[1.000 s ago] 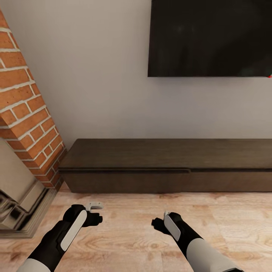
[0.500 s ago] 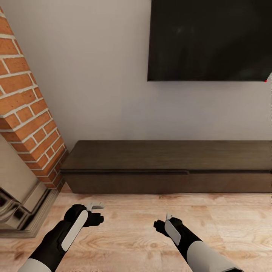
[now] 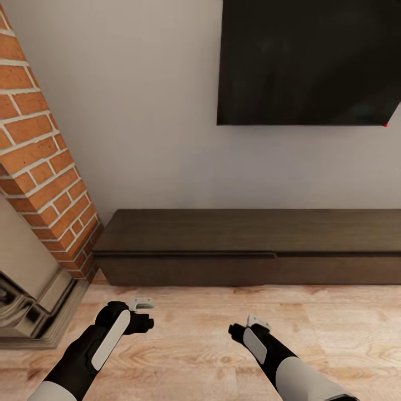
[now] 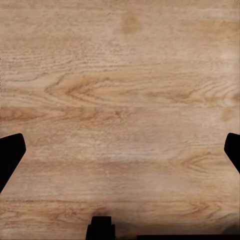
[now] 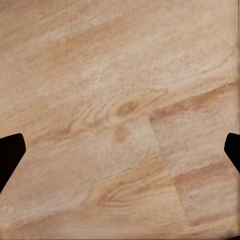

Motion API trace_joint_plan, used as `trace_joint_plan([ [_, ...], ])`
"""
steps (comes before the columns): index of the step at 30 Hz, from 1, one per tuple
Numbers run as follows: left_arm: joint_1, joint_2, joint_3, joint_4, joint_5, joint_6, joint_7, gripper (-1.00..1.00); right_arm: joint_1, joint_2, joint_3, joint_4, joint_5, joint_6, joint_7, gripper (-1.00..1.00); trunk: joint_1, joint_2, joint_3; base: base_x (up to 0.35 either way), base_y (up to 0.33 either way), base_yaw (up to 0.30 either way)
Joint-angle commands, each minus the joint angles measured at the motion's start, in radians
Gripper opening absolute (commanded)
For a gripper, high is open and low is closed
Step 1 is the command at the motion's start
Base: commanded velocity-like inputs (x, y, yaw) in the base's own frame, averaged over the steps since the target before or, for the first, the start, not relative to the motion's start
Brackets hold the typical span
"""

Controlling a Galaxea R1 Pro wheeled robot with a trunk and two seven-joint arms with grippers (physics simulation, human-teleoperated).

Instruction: Place each of the two pumpkins and all three candles from the living room inside a cabinet in the living room (use any cabinet), then make sure every cabinet is closed, and position the cauldron so it is next to a table in the living room.

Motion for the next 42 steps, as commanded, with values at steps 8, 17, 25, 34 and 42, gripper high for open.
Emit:
trace_joint_plan([
  [8, -0.001, -0.006, -0.002, -0.001, 0.007, 0.002, 0.011, 1.00, 0.000, 0.000, 0.012, 0.008, 0.007, 0.002, -0.007, 1.00, -0.031, 0.056, 0.024, 0.000, 0.000, 0.000],
  [17, -0.001, -0.007, -0.002, -0.001, 0.007, 0.002, 0.010, 1.00, 0.000, -0.001, 0.014, 0.014, 0.007, -0.057, -0.006, 1.00, -0.065, 0.119, 0.053, 0.000, 0.000, 0.000],
  [25, -0.001, -0.007, -0.003, 0.000, 0.007, 0.002, 0.010, 1.00, 0.000, -0.001, 0.014, 0.022, 0.006, -0.072, -0.006, 1.00, -0.096, 0.175, 0.078, 0.000, 0.000, 0.000],
  [34, -0.001, -0.009, -0.003, 0.000, 0.012, 0.002, 0.009, 1.00, 0.000, -0.001, 0.014, 0.026, 0.005, -0.074, -0.008, 1.00, -0.115, 0.210, 0.093, 0.000, 0.000, 0.000],
  [42, -0.001, -0.015, -0.002, 0.000, 0.015, 0.002, 0.009, 1.00, 0.000, -0.001, 0.014, 0.056, 0.010, -0.078, -0.008, 1.00, -0.115, 0.210, 0.093, 0.000, 0.000, 0.000],
])
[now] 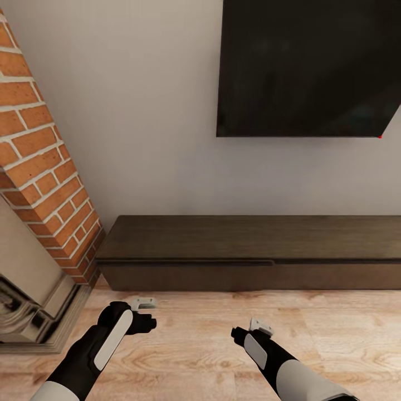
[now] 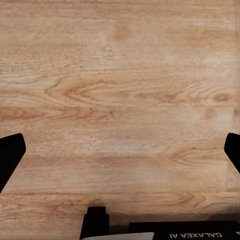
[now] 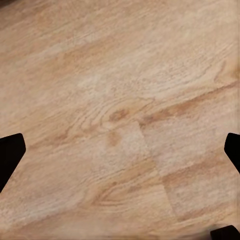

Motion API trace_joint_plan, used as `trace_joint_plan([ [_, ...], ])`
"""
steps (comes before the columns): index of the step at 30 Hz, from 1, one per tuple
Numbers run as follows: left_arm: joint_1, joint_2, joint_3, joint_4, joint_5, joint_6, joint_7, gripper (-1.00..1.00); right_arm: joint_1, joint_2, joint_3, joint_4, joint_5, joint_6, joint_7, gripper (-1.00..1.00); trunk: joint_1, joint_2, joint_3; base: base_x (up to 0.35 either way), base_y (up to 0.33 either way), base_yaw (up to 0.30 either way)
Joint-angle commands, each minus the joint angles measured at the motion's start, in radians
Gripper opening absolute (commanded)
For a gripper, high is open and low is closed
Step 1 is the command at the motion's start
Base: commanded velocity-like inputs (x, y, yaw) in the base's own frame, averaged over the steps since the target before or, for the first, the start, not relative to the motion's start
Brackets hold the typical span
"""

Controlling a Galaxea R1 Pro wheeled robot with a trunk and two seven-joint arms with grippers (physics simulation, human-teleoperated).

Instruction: Place each of the two pumpkins and all three candles from the living room inside a cabinet in the living room (use any cabinet), then make sure every cabinet is closed, and position the cauldron so it is next to a table in the living room.

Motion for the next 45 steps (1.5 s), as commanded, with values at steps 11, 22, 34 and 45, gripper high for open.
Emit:
trace_joint_plan([
  [11, -0.001, 0.000, -0.004, -0.001, 0.010, 0.002, 0.010, 1.00, 0.000, -0.001, 0.008, 0.000, -0.006, 0.002, -0.006, 1.00, 0.000, 0.000, -0.001, -0.065, 0.000, 0.000],
  [22, -0.001, 0.000, -0.004, -0.001, 0.009, 0.002, 0.010, 1.00, 0.000, -0.001, 0.008, 0.000, -0.007, -0.015, -0.006, 1.00, 0.000, 0.000, -0.001, -0.284, 0.000, 0.000],
  [34, 0.000, -0.009, -0.005, -0.003, 0.001, 0.002, 0.010, 1.00, 0.000, -0.001, 0.008, 0.002, -0.010, -0.014, -0.006, 1.00, -0.023, 0.042, 0.018, -0.042, 0.000, 0.000],
  [45, 0.000, -0.009, -0.005, -0.002, 0.001, 0.002, 0.010, 1.00, 0.000, -0.001, 0.006, 0.002, -0.020, -0.012, -0.006, 1.00, -0.050, 0.091, 0.040, 0.000, 0.000, 0.000],
])
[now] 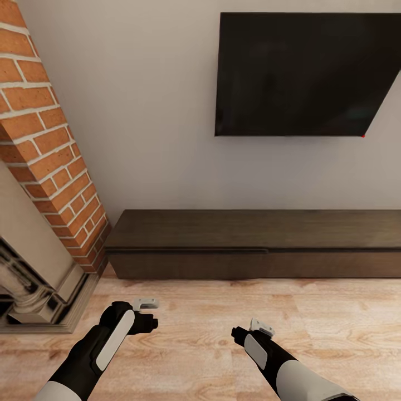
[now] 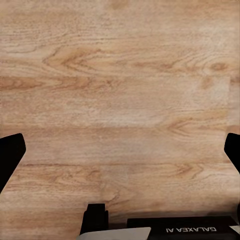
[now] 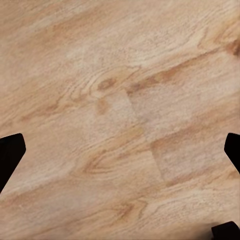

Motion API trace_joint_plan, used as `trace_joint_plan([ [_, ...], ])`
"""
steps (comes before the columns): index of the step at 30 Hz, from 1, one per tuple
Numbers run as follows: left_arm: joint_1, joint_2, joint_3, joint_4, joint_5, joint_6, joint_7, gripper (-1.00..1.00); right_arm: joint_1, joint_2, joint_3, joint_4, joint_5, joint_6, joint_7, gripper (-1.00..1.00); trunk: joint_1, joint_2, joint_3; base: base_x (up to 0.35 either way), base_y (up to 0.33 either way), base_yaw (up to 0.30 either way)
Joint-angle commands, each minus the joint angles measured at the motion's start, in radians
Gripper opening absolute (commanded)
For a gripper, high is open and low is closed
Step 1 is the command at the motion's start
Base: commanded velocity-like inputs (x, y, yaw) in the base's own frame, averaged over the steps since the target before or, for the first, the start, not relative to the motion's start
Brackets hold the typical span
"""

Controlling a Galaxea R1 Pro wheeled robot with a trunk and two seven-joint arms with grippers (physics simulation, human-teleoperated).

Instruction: Place each of the two pumpkins and all three candles from the living room inside a cabinet in the living room (use any cabinet), then make sure every cabinet is closed, and position the cauldron so it is next to a table in the living room.

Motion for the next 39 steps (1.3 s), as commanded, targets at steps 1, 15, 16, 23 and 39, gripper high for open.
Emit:
trace_joint_plan([
  [1, -0.001, 0.001, -0.003, -0.001, 0.010, 0.002, 0.010, 1.00, 0.000, -0.001, 0.008, -0.002, -0.006, 0.006, -0.008, 1.00, 0.000, 0.000, -0.001, 0.000, 0.000, 0.000],
  [15, 0.000, 0.001, -0.003, 0.000, 0.010, 0.002, 0.010, 1.00, 0.000, -0.001, 0.009, -0.002, -0.006, 0.006, -0.008, 1.00, 0.000, 0.000, -0.008, 0.001, 0.000, -0.065],
  [16, 0.000, 0.001, -0.003, 0.000, 0.010, 0.002, 0.010, 1.00, 0.000, -0.001, 0.009, -0.002, -0.006, 0.005, -0.008, 1.00, 0.000, 0.000, -0.009, 0.047, -0.040, -0.139],
  [23, 0.000, 0.001, -0.004, -0.001, 0.008, 0.002, 0.010, 1.00, 0.000, -0.001, 0.010, -0.002, 0.003, 0.003, -0.008, 1.00, 0.000, 0.000, -0.019, 0.184, -0.170, -0.139],
  [39, -0.001, 0.002, -0.004, -0.002, 0.008, 0.002, 0.009, 1.00, 0.000, -0.001, 0.010, -0.002, 0.004, 0.002, -0.007, 1.00, 0.000, 0.000, -0.040, 0.104, -0.118, -0.128],
])
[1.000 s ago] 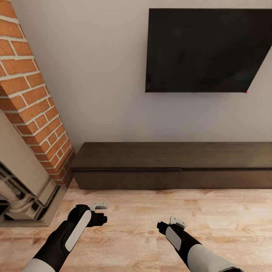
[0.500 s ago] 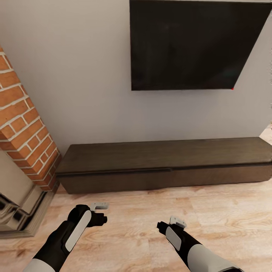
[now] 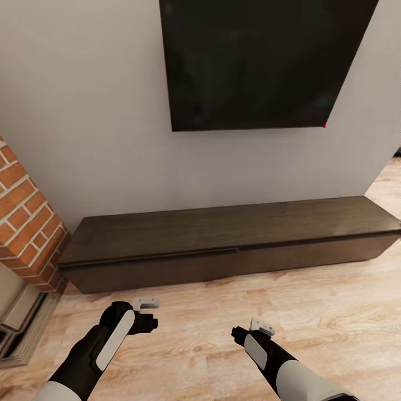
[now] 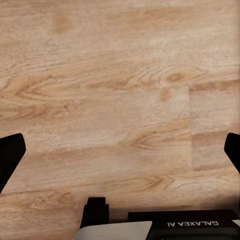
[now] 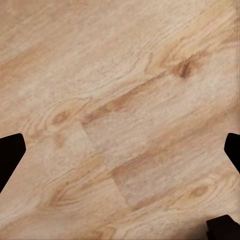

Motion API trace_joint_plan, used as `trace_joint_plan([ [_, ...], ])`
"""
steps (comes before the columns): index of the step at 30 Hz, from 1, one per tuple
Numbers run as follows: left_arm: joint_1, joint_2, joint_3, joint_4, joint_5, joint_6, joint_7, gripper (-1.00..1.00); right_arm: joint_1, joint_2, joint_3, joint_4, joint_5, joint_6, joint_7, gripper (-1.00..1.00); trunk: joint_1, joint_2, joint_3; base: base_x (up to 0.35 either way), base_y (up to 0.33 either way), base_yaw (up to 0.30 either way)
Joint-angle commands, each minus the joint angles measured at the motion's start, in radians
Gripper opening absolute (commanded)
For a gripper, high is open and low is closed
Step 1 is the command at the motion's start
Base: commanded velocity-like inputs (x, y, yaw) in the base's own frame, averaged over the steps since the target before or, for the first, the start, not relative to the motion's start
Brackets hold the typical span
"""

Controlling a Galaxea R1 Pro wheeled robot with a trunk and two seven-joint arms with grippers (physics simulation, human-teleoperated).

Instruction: Place each of the two pumpkins and all three candles from the living room inside a cabinet in the living room (use any cabinet), then make sure every cabinet is closed, and position the cauldron so it is next to a table in the living room.

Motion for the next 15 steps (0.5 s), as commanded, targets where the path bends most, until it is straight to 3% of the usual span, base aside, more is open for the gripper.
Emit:
trace_joint_plan([
  [1, -0.001, 0.001, -0.003, -0.001, 0.011, 0.002, 0.010, 1.00, 0.000, -0.001, 0.009, -0.002, -0.006, 0.006, -0.007, 1.00, 0.000, 0.000, -0.001, 0.002, -0.003, -0.028],
  [10, 0.000, 0.001, -0.003, -0.001, 0.011, 0.002, 0.010, 1.00, 0.000, -0.001, 0.008, -0.002, -0.007, 0.006, -0.007, 1.00, 0.000, 0.000, -0.003, -0.006, -0.001, -0.009],
  [15, -0.001, 0.001, -0.003, -0.002, 0.011, 0.002, 0.010, 1.00, 0.000, -0.001, 0.009, -0.002, -0.007, 0.006, -0.007, 1.00, 0.000, 0.000, -0.008, -0.118, 0.000, -0.126],
])
